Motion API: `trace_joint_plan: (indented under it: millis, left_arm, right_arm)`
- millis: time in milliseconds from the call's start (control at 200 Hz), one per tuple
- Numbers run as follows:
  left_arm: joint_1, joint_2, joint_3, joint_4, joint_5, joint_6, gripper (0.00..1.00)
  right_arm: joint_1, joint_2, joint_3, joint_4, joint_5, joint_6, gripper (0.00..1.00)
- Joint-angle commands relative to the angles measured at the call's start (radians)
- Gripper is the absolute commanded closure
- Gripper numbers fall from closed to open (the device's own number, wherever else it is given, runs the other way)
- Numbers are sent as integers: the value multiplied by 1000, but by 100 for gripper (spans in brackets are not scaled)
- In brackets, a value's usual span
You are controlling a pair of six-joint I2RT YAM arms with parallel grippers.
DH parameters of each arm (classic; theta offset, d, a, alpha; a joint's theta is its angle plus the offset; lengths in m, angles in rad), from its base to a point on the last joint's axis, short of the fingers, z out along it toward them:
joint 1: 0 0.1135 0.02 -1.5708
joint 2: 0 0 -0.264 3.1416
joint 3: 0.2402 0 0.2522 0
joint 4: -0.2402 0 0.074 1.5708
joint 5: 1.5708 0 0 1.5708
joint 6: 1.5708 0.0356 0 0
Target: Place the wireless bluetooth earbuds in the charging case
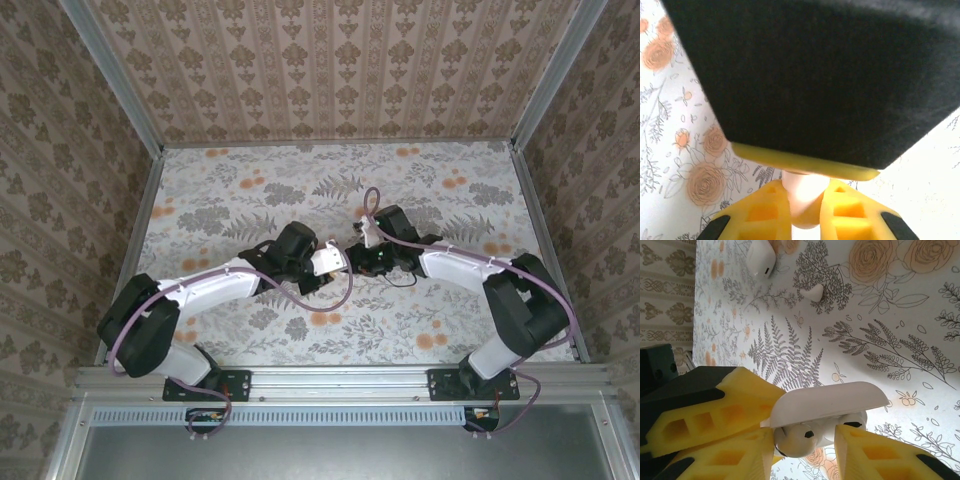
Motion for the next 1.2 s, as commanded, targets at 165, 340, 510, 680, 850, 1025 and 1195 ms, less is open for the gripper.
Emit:
trace_joint_plan:
  millis: [165, 340, 510, 680, 850, 1025, 1195]
  left_arm:
    - [20, -25, -15, 124, 111, -72, 100]
    - [49, -41, -49, 153, 127, -96, 100]
    - [77, -45, -92, 176, 140, -108, 100]
    - [89, -39, -120, 197, 139, -117, 100]
    - [99, -28, -132, 208, 123, -131, 100]
    - [105, -40, -150, 221, 107, -141, 100]
    - [110, -82, -182, 259, 108, -141, 100]
  right_arm:
    - [16, 51, 17, 18, -17, 28, 76]
    - [-8, 36, 13, -2, -10, 29, 84]
    - [-50, -8, 10, -62, -1, -1, 87]
    - [-76, -57, 8, -123, 27, -38, 88]
    - [-77, -60, -6, -141, 51, -56, 85]
    - [-77, -31, -13, -154, 92, -48, 79]
    - [-77, -41, -6, -193, 116, -66, 62]
